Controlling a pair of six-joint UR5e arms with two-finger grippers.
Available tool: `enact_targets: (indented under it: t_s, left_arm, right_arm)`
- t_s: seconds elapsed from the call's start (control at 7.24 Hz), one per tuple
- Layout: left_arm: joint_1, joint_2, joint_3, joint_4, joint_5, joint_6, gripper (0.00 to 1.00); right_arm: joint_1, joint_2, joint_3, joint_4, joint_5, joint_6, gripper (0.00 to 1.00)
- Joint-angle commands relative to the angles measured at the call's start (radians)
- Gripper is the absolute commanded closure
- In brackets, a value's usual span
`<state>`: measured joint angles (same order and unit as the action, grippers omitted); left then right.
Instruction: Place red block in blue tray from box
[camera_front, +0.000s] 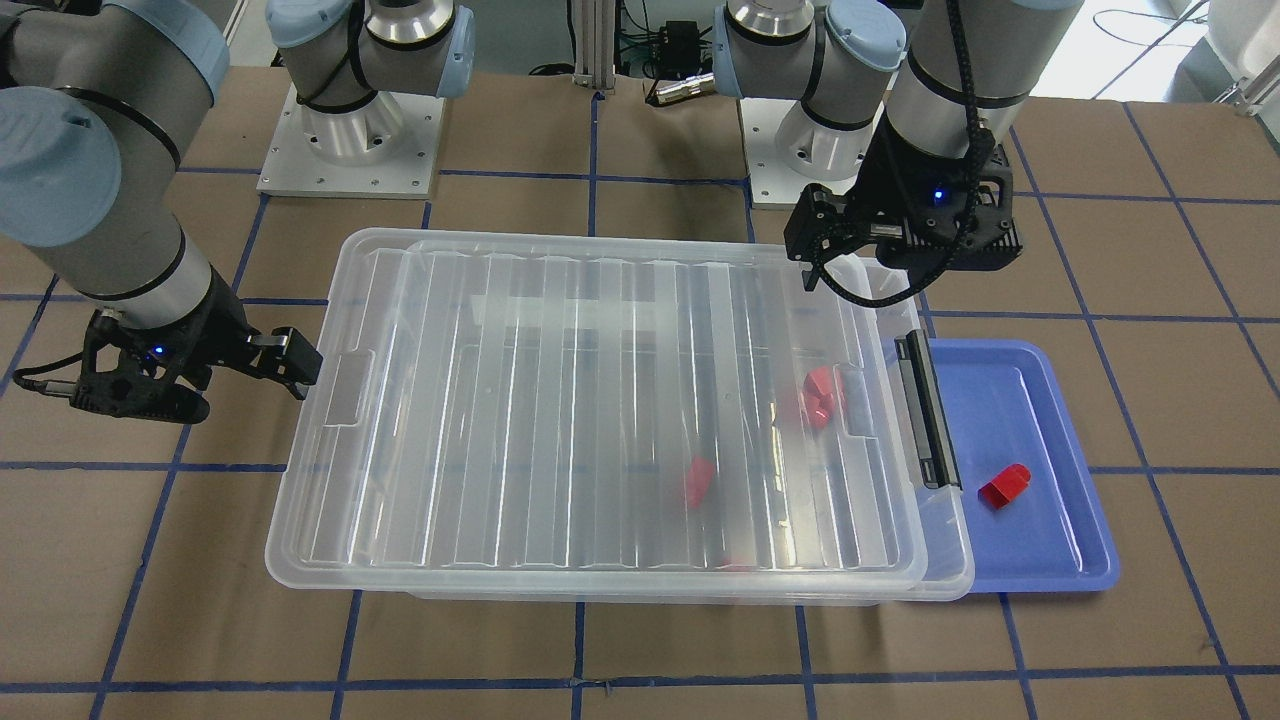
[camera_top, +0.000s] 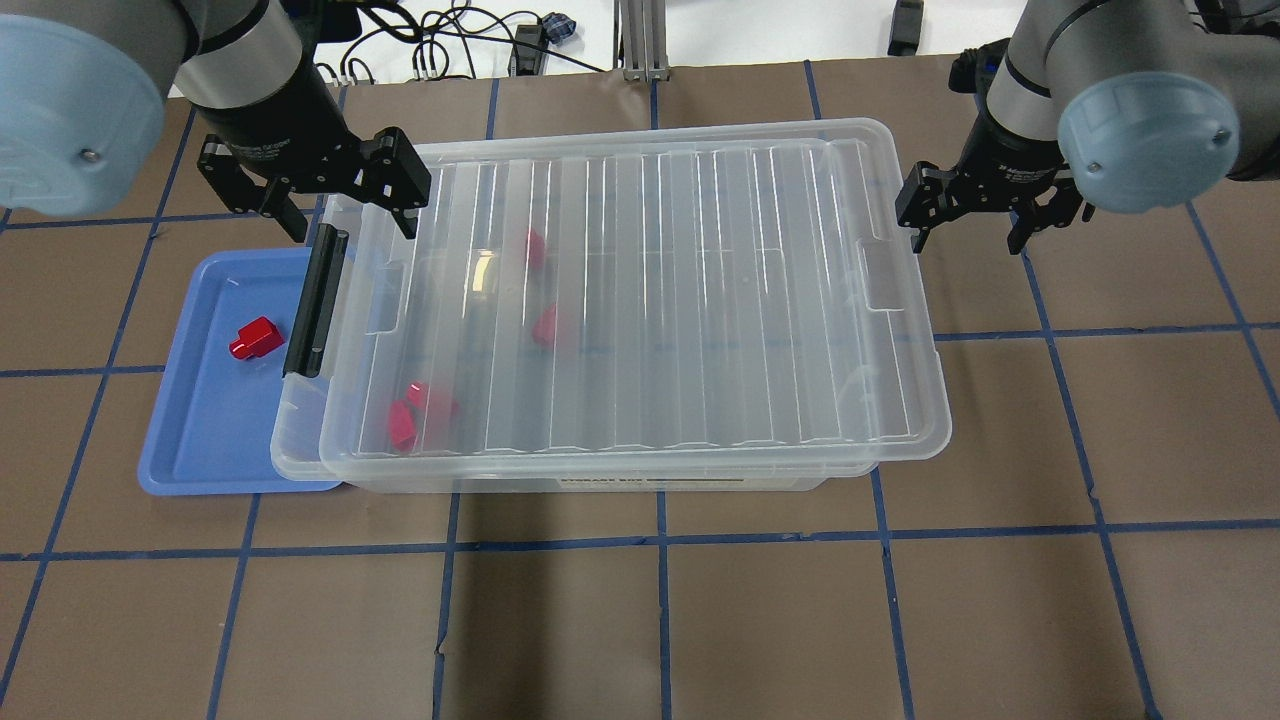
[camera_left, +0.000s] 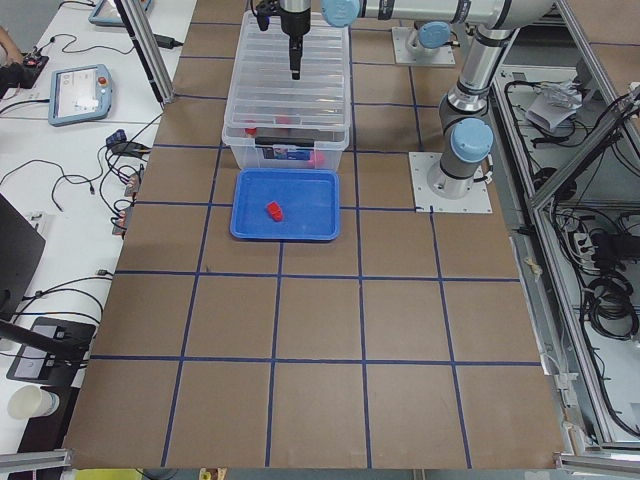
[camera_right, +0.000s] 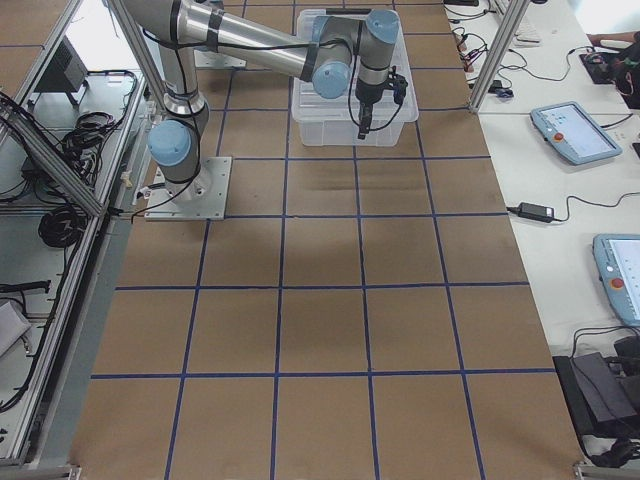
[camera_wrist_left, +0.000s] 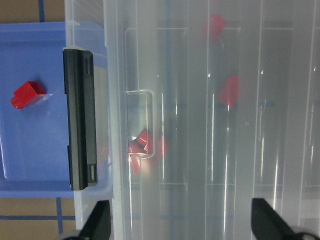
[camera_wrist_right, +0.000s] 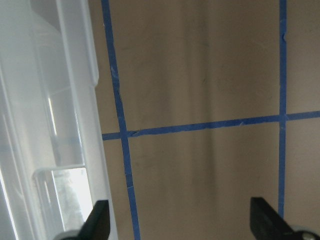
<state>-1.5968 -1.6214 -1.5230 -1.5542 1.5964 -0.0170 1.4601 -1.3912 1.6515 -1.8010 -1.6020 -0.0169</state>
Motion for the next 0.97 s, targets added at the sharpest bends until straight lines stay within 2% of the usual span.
enact_targets:
  t_s: [0.0, 0.14, 0.28, 0.55, 0.83]
  left_arm:
    - [0.0, 0.0, 0.006, 0.006, 0.001, 0.003, 0.0]
    - [0.0, -0.002, 0.006, 0.006, -0.001, 0.002, 0.0]
    - [0.0, 0.0, 0.006, 0.006, -0.001, 0.002, 0.0]
    - [0.0, 0.0, 0.006, 0.006, -0.001, 0.0, 0.0]
    - [0.0, -0.002, 0.006, 0.006, -0.001, 0.0, 0.0]
  right_arm:
    - [-0.004, -0.037, -0.07, 0.053, 0.002, 0.0, 0.0]
    - [-0.001, -0.06, -0.073, 0.069, 0.039, 0.012, 0.0]
    - [0.005, -0.092, -0.072, 0.154, 0.039, 0.059, 0.0]
    - [0.055, -0.146, -0.069, 0.224, -0.027, 0.095, 0.0]
    - [0.074, -0.164, -0.071, 0.275, -0.013, 0.161, 0.0]
